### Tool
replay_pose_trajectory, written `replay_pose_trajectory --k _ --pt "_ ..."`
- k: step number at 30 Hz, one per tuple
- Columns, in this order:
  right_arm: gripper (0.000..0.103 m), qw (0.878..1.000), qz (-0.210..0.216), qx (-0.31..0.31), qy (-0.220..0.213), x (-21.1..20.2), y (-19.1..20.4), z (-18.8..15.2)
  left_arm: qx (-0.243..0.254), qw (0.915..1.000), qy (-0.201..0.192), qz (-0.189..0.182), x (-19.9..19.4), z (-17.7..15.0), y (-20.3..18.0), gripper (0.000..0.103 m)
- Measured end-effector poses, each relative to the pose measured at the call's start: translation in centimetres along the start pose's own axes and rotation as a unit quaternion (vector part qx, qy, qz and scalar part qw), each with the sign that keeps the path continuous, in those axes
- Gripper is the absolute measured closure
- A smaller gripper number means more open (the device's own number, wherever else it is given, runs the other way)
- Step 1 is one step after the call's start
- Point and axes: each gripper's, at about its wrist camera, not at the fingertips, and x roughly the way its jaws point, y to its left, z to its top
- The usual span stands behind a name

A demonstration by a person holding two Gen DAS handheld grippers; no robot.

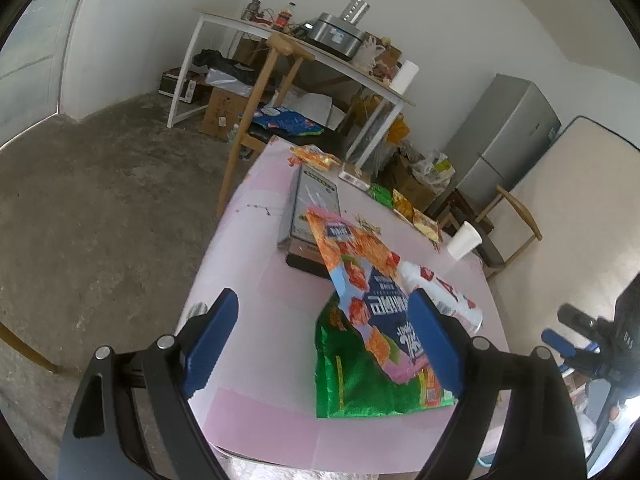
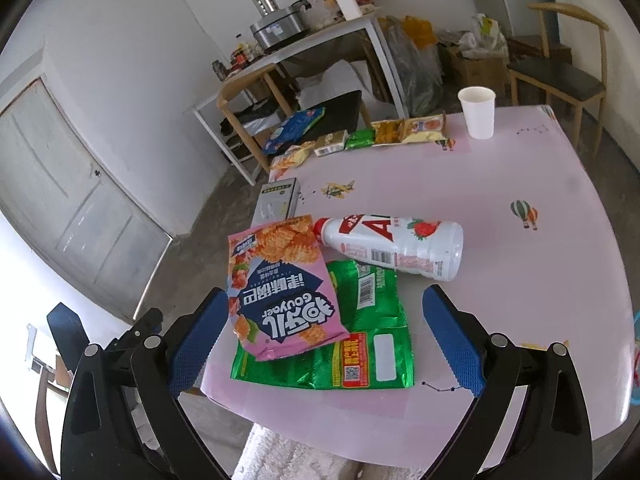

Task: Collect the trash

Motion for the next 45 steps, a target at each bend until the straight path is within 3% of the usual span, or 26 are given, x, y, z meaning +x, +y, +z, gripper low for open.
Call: replay_pose_trajectory --k 3,7,13,17,20,22,25,29,35,40,42,45 --pt "0.01 1.0 0.0 0.003 -0.007 -0.9 -0.5 -0.1 -0.016 0.9996 -0.021 0.008 -0.4 0.9 1.1 0.019" --pt "0.01 1.0 0.0 0.018 -0.006 -1.1 -1.9 -0.5 -0.041 0.9989 -0.022 -0.001 0.4 2.2 2.5 0.028" --pt "0.01 0.999 0.004 0.048 0.004 -0.9 -4.4 -1.0 -0.089 0.9909 0.055 -0.084 5.7 2.8 2.4 0.038" --pt "0.01 0.998 0.004 0.06 0.001 -1.3 -5.7 -1.0 -0.084 0.9862 0.108 -0.093 9.5 1.7 0.4 0.042" --pt "0.01 0.998 0.003 0.069 0.0 -1.8 -6.7 -1.1 -0.072 0.9856 0.135 -0.072 11.4 0.8 -0.7 0.059" --pt "0.01 0.997 0.003 0.073 -0.001 -2.0 -7.3 -1.2 -0.074 0.9847 0.144 -0.063 12.1 0.4 -0.8 0.081" --pt "0.01 0.997 0.002 0.082 -0.003 -2.4 -8.3 -1.4 -0.073 0.9856 0.14 -0.06 11.7 -0.1 -1.0 0.093" --pt "0.01 0.995 0.007 0.1 -0.002 -2.5 -9.6 -1.5 -0.066 0.9852 0.138 -0.078 10.3 -0.2 -1.7 0.095" --pt "0.01 0.994 0.015 0.108 0.001 -2.3 -10.4 -1.5 -0.081 0.9773 0.153 -0.123 7.3 -2.2 -2.5 0.096" --pt "0.01 0.993 0.017 0.115 0.008 -1.9 -10.8 -1.7 -0.057 0.9774 0.167 -0.117 7.6 -4.3 -4.2 0.095" --pt "0.01 0.993 0.017 0.113 0.009 -1.9 -10.8 -1.7 -0.054 0.978 0.169 -0.11 8.0 -4.8 -4.6 0.088" --pt "0.01 0.994 0.013 0.108 0.008 -2.3 -10.8 -1.6 -0.038 0.9851 0.146 -0.082 7.7 -4.8 -4.6 0.066"
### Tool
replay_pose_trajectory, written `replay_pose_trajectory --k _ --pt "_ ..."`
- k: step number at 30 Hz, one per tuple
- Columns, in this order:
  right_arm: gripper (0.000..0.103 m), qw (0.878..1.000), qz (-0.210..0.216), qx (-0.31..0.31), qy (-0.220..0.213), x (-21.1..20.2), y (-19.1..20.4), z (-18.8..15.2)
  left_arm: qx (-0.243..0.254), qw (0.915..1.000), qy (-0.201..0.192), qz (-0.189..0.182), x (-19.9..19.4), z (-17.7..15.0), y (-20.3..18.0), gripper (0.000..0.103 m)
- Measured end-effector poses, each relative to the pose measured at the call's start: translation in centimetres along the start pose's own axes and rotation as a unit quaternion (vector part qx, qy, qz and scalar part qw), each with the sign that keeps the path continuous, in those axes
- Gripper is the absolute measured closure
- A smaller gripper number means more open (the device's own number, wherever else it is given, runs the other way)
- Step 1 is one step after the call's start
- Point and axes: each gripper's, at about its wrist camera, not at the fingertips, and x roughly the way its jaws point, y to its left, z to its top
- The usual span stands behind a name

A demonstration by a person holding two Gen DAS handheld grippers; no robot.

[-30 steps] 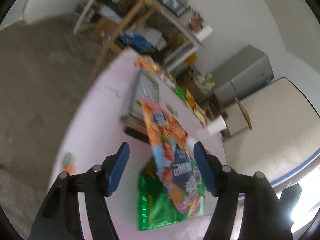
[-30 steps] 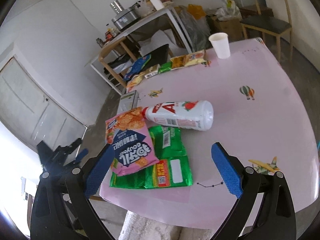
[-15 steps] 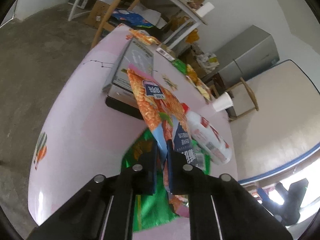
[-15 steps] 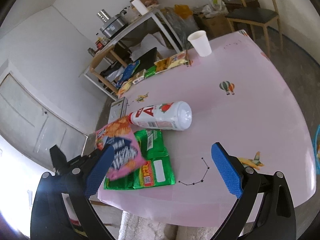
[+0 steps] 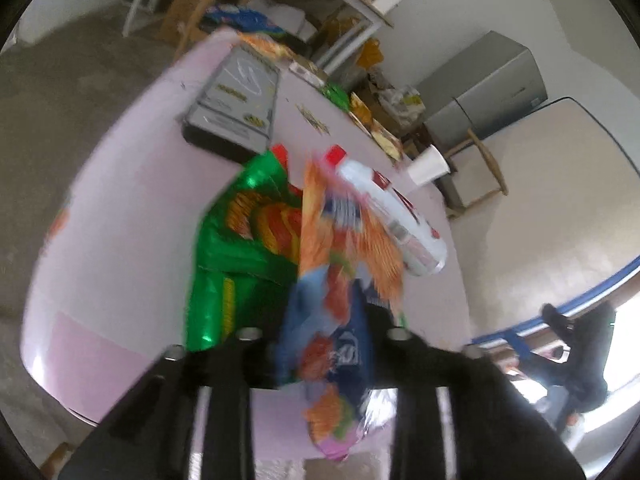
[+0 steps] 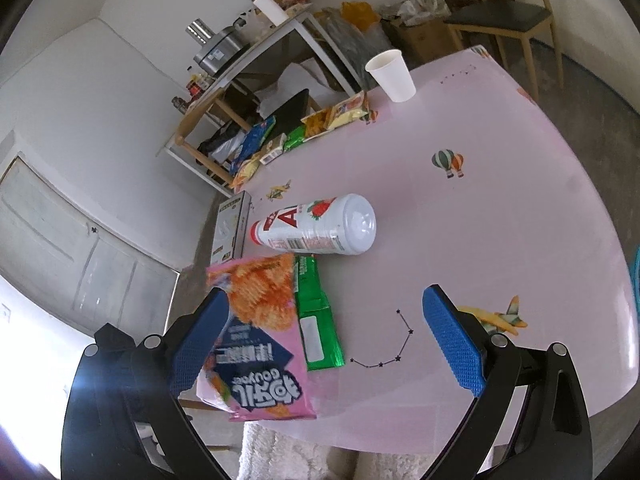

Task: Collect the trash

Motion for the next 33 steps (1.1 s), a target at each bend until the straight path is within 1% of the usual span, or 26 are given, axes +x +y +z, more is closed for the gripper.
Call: replay_pose_trajectory --k 1,2,4,7,10,19,27,30,33 --pt "0.01 1.0 -0.002 -0.001 0.0 -0.1 -0.1 0.0 0.007 0.9997 -0.018 0.013 -0.6 0.1 0.0 0.059" --pt "0.01 1.0 -0.005 -0.001 0.0 -0.1 -0.2 0.1 0.011 0.9993 -0.03 0.02 -1.0 0.2 0.0 0.056" --pt "0.01 1.0 -0.011 0.0 0.005 0.1 -0.4 0.2 0.02 0.9975 -0.058 0.036 -2.0 0.6 -0.1 0.044" --pt "0.01 1.0 -0.017 0.001 0.014 0.8 -0.1 0.4 0.031 0.9928 -0.101 0.056 -3.5 1.1 0.0 0.034" --pt "0.01 1.0 -0.017 -0.011 0.016 1.1 0.8 0.5 0.033 0.9903 -0.119 0.065 -4.4 1.3 0.5 0.029" --pt "0.01 0.997 -0.03 -0.068 0.003 2.1 4.6 0.9 0.024 0.9859 -0.145 0.08 -5.7 2.3 2.1 0.02" --pt "0.01 0.992 -0.053 -0.116 -0.021 2.5 6.5 1.4 0.012 0.9846 -0.149 0.091 -5.4 3.5 3.3 0.019" --pt "0.009 0.989 -0.067 -0.127 -0.032 2.7 6.6 1.7 0.013 0.9842 -0.149 0.094 -5.1 4.0 3.4 0.018" --pt "0.008 0.988 -0.071 -0.132 -0.04 2.9 6.5 1.9 0.013 0.9842 -0.149 0.095 -4.9 4.1 3.5 0.018"
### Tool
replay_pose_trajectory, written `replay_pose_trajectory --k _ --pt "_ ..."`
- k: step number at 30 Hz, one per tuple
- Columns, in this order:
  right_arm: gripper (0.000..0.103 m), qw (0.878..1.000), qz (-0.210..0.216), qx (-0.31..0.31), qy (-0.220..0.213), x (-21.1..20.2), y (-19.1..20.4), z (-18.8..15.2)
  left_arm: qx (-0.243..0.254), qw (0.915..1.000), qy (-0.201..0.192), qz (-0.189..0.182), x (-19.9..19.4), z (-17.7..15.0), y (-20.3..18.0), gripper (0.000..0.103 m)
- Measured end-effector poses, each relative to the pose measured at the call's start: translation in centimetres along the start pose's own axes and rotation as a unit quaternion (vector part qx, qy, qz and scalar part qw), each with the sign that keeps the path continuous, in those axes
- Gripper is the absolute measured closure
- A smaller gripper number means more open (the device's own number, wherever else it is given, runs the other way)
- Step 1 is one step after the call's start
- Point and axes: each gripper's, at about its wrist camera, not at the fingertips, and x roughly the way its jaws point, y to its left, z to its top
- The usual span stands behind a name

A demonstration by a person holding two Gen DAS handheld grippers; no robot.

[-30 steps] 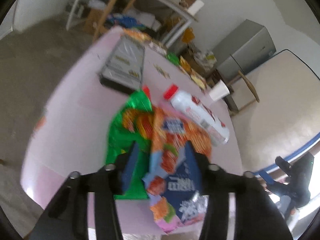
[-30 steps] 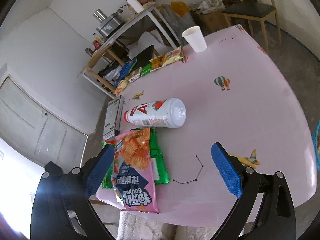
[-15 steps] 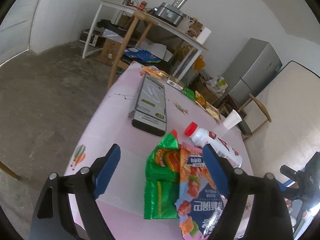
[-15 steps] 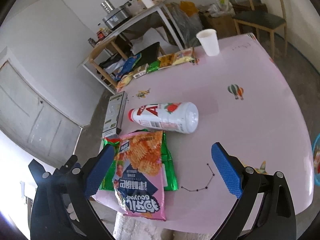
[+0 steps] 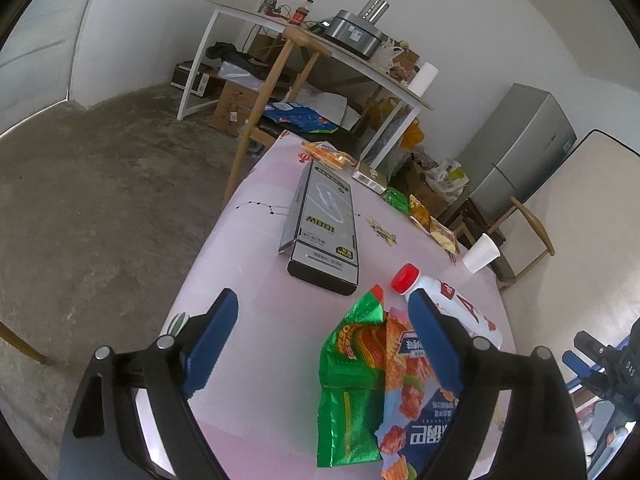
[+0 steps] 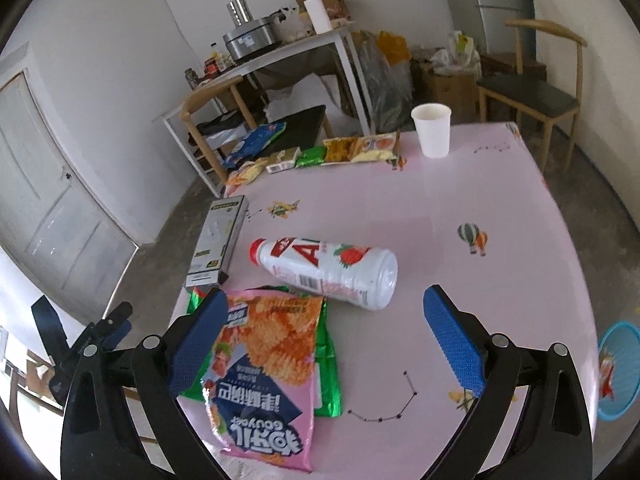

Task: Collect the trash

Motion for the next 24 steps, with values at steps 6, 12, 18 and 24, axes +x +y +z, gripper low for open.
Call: replay_pose_trajectory --k 6,12,18,24 --pt "0.008 1.0 -0.001 -0.006 -0.004 0.6 -0.4 0.5 -0.002 1.0 0.002 0.007 1.0 0.8 0.2 0.018" --pt "0.008 1.0 0.003 -0.007 -0.002 1.1 -0.9 0.9 -0.001 1.0 0.003 0.009 1.5 1.1 0.1 0.018" --pt "0.008 1.0 0.006 -0.004 0.0 1.3 -1.3 0.9 0.001 0.9999 0.007 0.012 2.1 1.4 0.0 0.018" --pt "0.008 1.0 0.01 -0.004 0.004 1.7 -2.0 0.8 0.005 0.9998 0.015 0.015 3.2 1.4 -0.3 0.018"
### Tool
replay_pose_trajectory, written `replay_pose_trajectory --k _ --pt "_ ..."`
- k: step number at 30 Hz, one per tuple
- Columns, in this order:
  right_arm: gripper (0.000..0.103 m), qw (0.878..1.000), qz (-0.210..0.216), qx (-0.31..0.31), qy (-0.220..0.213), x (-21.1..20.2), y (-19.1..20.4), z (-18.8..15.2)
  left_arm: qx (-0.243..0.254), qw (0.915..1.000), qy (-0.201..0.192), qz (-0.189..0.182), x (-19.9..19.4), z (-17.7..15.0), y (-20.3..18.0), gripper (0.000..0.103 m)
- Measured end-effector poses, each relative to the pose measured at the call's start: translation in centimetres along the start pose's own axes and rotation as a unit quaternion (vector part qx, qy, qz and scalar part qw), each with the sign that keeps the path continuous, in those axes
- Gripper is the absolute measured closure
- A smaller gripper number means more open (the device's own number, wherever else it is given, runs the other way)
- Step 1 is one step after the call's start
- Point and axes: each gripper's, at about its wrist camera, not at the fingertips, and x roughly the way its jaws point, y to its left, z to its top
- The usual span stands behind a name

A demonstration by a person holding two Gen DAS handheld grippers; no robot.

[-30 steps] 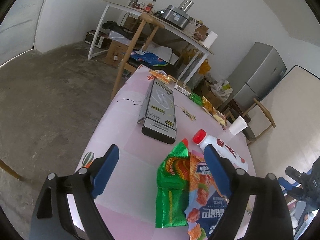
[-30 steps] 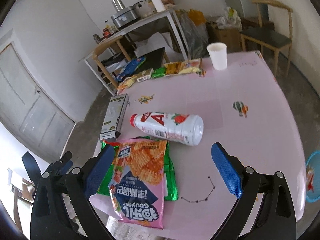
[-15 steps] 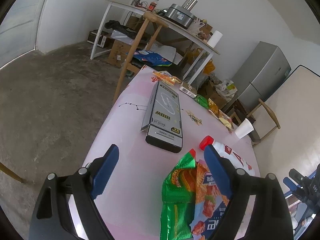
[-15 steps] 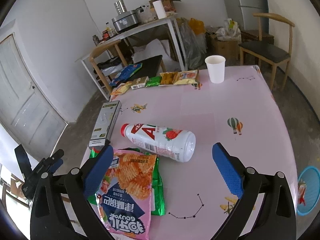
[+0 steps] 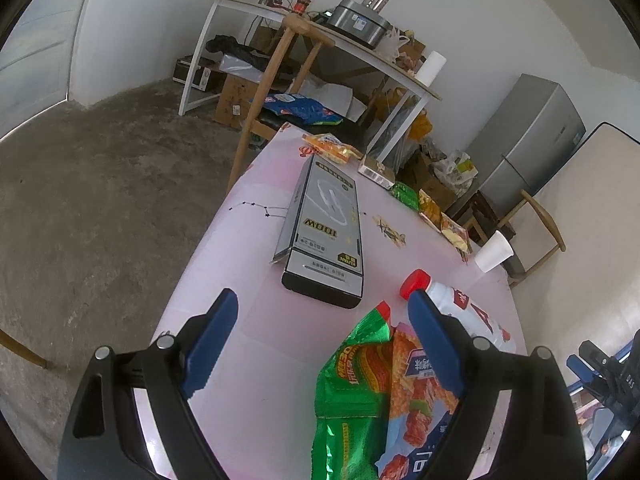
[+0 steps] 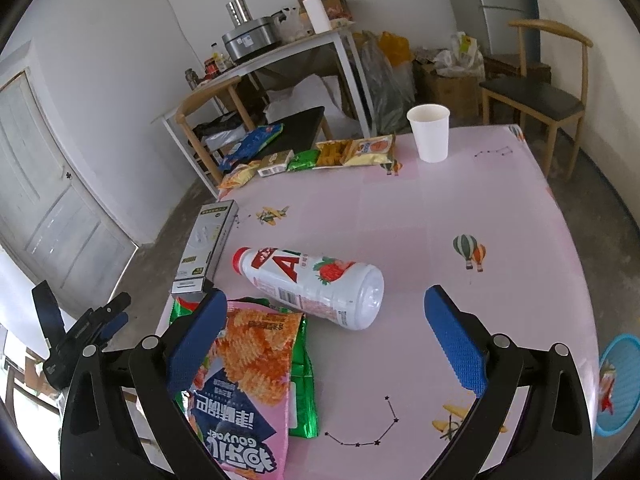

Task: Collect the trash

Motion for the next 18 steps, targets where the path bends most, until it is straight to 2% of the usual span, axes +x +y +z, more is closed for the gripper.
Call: replay_pose_trajectory --k 7,10,14,18 --pt "0.008 1.0 -0.003 -0.009 0.002 0.3 -0.4 0.2 -0.002 1.0 0.0 0.0 0.6 0.4 -0.1 0.018" --pt "0.008 1.0 -0.008 -0.029 -0.004 0.1 -0.3 0.9 -0.002 1.0 0.001 -0.008 0.9 1.7 0.2 0.018" --pt "0.008 0.998 -0.003 -0.06 0.001 0.4 -0.2 1.9 -0.01 0.9986 0.029 -0.042 2.6 4.2 0.5 0.016" --pt "0.008 0.994 0.007 -0.101 0.028 1.9 0.3 2.6 0.012 0.9968 0.056 -0.055 4.7 6.3 -0.7 0.014"
